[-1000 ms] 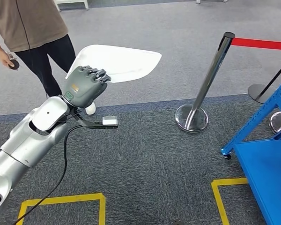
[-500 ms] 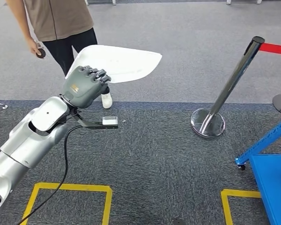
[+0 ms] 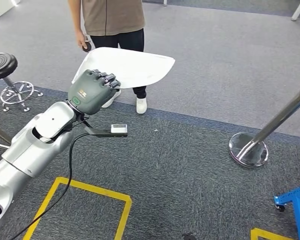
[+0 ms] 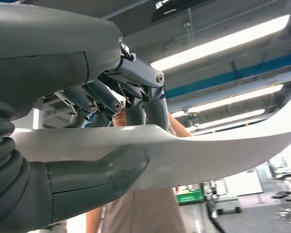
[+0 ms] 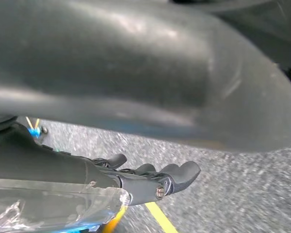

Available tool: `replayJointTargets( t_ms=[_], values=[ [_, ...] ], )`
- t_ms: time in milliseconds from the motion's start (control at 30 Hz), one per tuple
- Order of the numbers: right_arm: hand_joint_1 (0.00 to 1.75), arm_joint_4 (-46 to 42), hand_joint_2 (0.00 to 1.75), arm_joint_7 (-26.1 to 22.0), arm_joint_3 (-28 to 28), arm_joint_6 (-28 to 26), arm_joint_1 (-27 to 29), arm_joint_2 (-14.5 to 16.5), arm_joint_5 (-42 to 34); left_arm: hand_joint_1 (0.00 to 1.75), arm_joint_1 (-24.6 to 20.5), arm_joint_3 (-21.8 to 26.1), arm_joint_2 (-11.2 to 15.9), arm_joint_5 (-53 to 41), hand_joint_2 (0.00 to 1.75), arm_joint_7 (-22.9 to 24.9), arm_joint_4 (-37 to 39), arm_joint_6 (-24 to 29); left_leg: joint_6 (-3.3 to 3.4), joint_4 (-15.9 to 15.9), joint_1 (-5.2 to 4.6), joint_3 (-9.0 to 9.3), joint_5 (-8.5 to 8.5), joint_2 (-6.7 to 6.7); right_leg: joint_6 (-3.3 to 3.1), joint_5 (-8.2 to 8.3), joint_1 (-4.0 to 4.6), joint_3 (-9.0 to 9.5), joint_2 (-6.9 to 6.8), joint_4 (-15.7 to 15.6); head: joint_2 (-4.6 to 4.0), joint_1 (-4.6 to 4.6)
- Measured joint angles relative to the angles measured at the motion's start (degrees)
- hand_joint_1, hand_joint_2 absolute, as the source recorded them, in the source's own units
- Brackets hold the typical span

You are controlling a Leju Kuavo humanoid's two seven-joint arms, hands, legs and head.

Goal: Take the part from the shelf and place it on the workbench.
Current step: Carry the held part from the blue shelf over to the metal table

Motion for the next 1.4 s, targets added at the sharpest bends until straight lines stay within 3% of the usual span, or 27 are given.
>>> replayJointTargets(
  t_ms=[67, 133, 200, 267, 333, 367, 433, 467, 500, 567, 633, 700, 767, 800, 833, 867, 900, 933, 1000, 1067, 1133, 1200, 1267, 1333, 1367, 1400],
  values=[
    [0.0, 0.0, 0.0, 0.0, 0.0, 0.0, 0.0, 0.0, 0.0, 1.75, 0.0, -0.1, 0.1, 0.0, 1.75, 0.0, 0.0, 0.0, -0.66, 0.0, 0.11, -0.34, 0.19, -1.15, -0.34, -0.03, 0.0, 0.97, 0.61, -1.6, -0.01, -0.03],
    [0.0, 0.0, 0.0, 0.1, 0.0, 0.0, -0.1, 0.0, -0.1, 1.75, 0.0, -0.1, 0.3, 0.0, 1.75, 0.0, 0.0, 0.0, -1.18, -0.2, 0.35, -0.48, 0.23, -1.46, -1.05, 0.14, 0.15, 0.98, -0.45, -1.7, -0.01, -0.03],
    [0.0, 0.0, 0.0, 0.1, 0.0, 0.0, -0.2, 0.0, 0.0, 1.75, 0.0, 0.0, 0.5, 0.0, 1.75, 0.0, 0.0, 0.0, -1.63, 2.4, 0.39, -1.75, -1.6, 1.05, -1.72, 0.37, 0.07, 1.15, -1.59, -2.2, 0.0, -0.23],
    [0.0, 0.0, 0.0, 0.1, 0.0, 0.0, -0.1, 0.0, 0.0, 1.75, 0.0, -0.1, 0.5, 0.1, 1.75, 0.0, 0.0, 0.0, -2.05, 9.3, 0.4, -5.04, -5.18, 4.17, -2.09, 0.39, 0.09, 1.28, -2.85, -2.5, -0.01, -0.43],
    [0.0, 0.0, 0.0, 0.1, 0.0, 0.0, 0.1, 0.0, 0.1, 1.75, 0.2, -0.2, 0.5, 0.1, 1.75, 0.0, 0.0, 0.0, -2.35, 15.4, 0.41, -8.09, -7.23, 5.07, -2.2, 0.26, 0.13, 1.35, -4.27, -2.5, -0.01, -0.44],
    [0.0, 0.0, 0.0, 0.1, 0.0, 0.0, 0.2, 0.0, 0.1, 1.75, 0.3, -0.2, 0.5, 0.1, 1.75, 0.0, 0.0, 0.0, -2.39, 16.0, 0.4, -8.41, -6.76, 5.18, -2.21, 0.17, 0.15, 1.44, -5.01, -2.5, -0.01, -0.44],
    [0.0, 0.0, 0.0, 0.1, 0.0, 0.0, 0.1, 0.0, 0.1, 1.75, 0.4, -0.2, 0.7, 0.1, 1.75, 0.0, 0.0, 0.1, -2.16, 10.5, 0.31, -5.56, -3.09, 5.93, -2.05, -0.1, 0.19, 1.83, -6.34, -2.5, 0.0, -0.45],
    [0.0, 0.0, 0.0, 0.1, 0.0, 0.0, 0.1, 0.0, 0.1, 1.75, 0.3, -0.1, 0.7, 0.1, 1.75, 0.0, 0.0, 0.1, -1.97, 6.6, 0.16, -3.4, -1.21, 7.16, -1.88, -0.27, 0.27, 2.08, -6.9, -2.5, 0.0, -0.45],
    [0.0, 0.0, 0.0, 0.1, 0.0, 0.0, 0.0, 0.0, 0.2, 1.75, 0.2, -0.1, 0.7, 0.1, 1.75, 0.0, 0.0, 0.1, -1.71, 3.1, -0.07, -1.53, -0.11, 8.29, -1.61, -0.48, 0.46, 2.26, -7.44, -2.4, 0.0, -0.49],
    [0.0, 0.0, 0.0, 0.1, 0.0, 0.0, 0.0, 0.0, 0.2, 1.75, 0.1, -0.1, 0.8, 0.1, 1.75, 0.0, 0.0, 0.2, -1.15, -0.1, -0.49, 0.01, 0.28, 9.55, -1.07, -0.75, 0.86, 2.54, -8.54, -2.4, 0.0, -0.45],
    [0.0, 0.0, 0.0, 0.1, 0.0, 0.1, -0.1, 0.0, 0.3, 1.75, 0.2, -0.1, 1.0, 0.1, 1.75, 0.0, 0.0, 0.2, -0.49, -0.6, -0.49, 0.0, 0.22, 8.46, -0.48, -0.98, 0.91, 2.79, -9.48, -2.6, 0.0, -0.4],
    [0.0, 0.0, 0.0, 0.2, 0.0, 0.1, -0.1, 0.0, 0.3, 1.75, 0.2, 0.0, 1.3, 0.1, 1.75, 0.0, 0.0, 0.2, 0.15, -0.8, -0.15, 0.15, 0.36, 7.13, 0.1, -2.38, 0.69, 2.16, -7.69, -0.7, 0.0, -0.27],
    [0.0, 0.0, 0.0, 0.2, 0.0, 0.1, 0.0, 0.0, 0.4, 1.75, 0.2, 0.0, 1.3, 0.1, 1.75, 0.0, 0.0, 0.2, 0.59, -0.9, 0.06, 0.25, 0.38, 5.8, 0.37, -5.41, 0.58, -0.79, -4.74, 5.6, 0.0, 0.06],
    [0.0, 0.0, 0.0, 0.2, 0.0, 0.1, 0.1, 0.0, 0.4, 1.75, 0.2, -0.1, 1.2, 0.1, 1.75, 0.1, 0.0, 0.2, 0.72, -0.9, 0.04, 0.25, 0.37, 5.07, 0.4, -6.85, 0.6, -2.86, -4.02, 9.5, 0.0, 0.17],
    [0.0, 0.0, 0.0, 0.2, 0.0, 0.1, 0.2, 0.0, 0.4, 1.75, 0.3, -0.2, 1.2, 0.1, 1.75, 0.1, 0.0, 0.2, 0.75, -0.9, 0.01, 0.26, 0.36, 4.28, 0.39, -7.55, 0.63, -4.59, -3.67, 12.4, 0.0, 0.25],
    [0.0, 0.0, 0.0, 0.2, 0.0, 0.1, 0.2, 0.0, 0.4, 1.75, 0.4, -0.2, 1.2, 0.1, 1.75, 0.1, 0.0, 0.1, 0.76, -0.8, -0.01, 0.28, 0.35, 3.46, 0.32, -7.17, 0.66, -5.5, -3.5, 13.4, 0.0, 0.27],
    [0.0, 0.0, 0.0, 0.2, 0.0, 0.1, 0.2, 0.0, 0.3, 1.75, 0.5, -0.3, 1.3, 0.1, 1.75, 0.1, 0.0, 0.1, 0.74, -0.8, -0.02, 0.31, 0.34, 2.64, 0.19, -5.75, 0.66, -5.33, -3.35, 12.2, 0.0, 0.27],
    [0.0, 0.0, 0.0, 0.2, 0.0, 0.1, 0.2, 0.0, 0.3, 1.75, 0.5, -0.3, 1.3, 0.1, 1.75, 0.1, 0.0, 0.1, 0.68, -0.8, 0.01, 0.35, 0.32, 1.85, 0.06, -3.6, 0.61, -4.13, -2.98, 9.0, 0.0, 0.28],
    [0.0, 0.0, 0.0, 0.2, 0.0, 0.1, 0.1, 0.0, 0.3, 1.75, 0.4, -0.2, 1.3, 0.1, 1.75, 0.1, 0.0, 0.1, 0.3, -0.6, 0.04, 0.23, 0.24, 0.43, -0.1, -0.29, 0.15, -0.82, -0.44, 1.5, 0.0, 0.26],
    [0.0, 0.0, 0.0, 0.2, 0.0, 0.2, 0.1, 0.1, 0.4, 1.75, 0.4, -0.2, 1.3, 0.1, 1.75, 0.1, 0.0, 0.1, -0.43, -0.5, 0.16, -0.18, 0.39, -0.8, -0.3, 0.4, -0.11, 0.83, 1.53, -2.0, 0.0, 0.23],
    [0.0, 0.0, 0.0, 0.2, 0.0, 0.2, 0.1, 0.1, 0.4, 1.75, 0.3, -0.1, 1.5, 0.1, 1.75, 0.1, 0.0, 0.1, -1.22, -0.7, 0.44, -0.48, 0.68, -1.74, -0.85, 0.45, 0.06, 1.05, 0.81, -2.1, 0.0, 0.23],
    [0.0, 0.0, 0.0, 0.1, 0.0, 0.2, -0.1, 0.2, 0.5, 1.75, 0.2, -0.1, 1.7, 0.1, 1.75, 0.1, 0.0, 0.0, -1.8, 0.4, 0.32, -1.11, -0.28, 0.38, -1.55, 0.65, 0.08, 1.28, -0.39, -2.5, 0.0, -0.02],
    [0.0, 0.0, 0.0, 0.1, 0.0, 0.2, -0.1, 0.2, 0.7, 1.75, 0.0, -0.1, 1.7, 0.1, 1.75, 0.1, 0.0, -0.1, -2.17, 6.0, 0.07, -3.68, -3.51, 3.86, -2.08, 0.67, 0.11, 1.44, -1.75, -2.8, 0.0, -0.37],
    [0.0, 0.0, 0.0, 0.1, 0.0, 0.2, 0.0, 0.2, 0.7, 1.75, 0.0, -0.2, 1.6, 0.1, 1.75, 0.1, 0.0, -0.1, -2.43, 13.5, 0.14, -7.31, -6.59, 4.96, -2.32, 0.55, 0.2, 1.49, -3.25, -2.8, 0.0, -0.46],
    [0.0, 0.0, 0.0, 0.1, 0.0, 0.2, 0.1, 0.2, 0.7, 1.75, 0.0, -0.3, 1.6, 0.1, 1.75, 0.1, 0.0, -0.1, -2.51, 15.4, 0.18, -8.24, -6.8, 5.07, -2.35, 0.48, 0.22, 1.55, -4.0, -2.8, 0.0, -0.48],
    [0.0, 0.0, 0.0, 0.1, 0.0, 0.2, 0.1, 0.2, 0.7, 1.75, 0.1, -0.3, 1.6, 0.1, 1.75, 0.1, 0.0, -0.2, -2.54, 15.0, 0.2, -8.07, -5.89, 5.17, -2.33, 0.4, 0.24, 1.64, -4.72, -2.7, 0.0, -0.46]
  ],
)
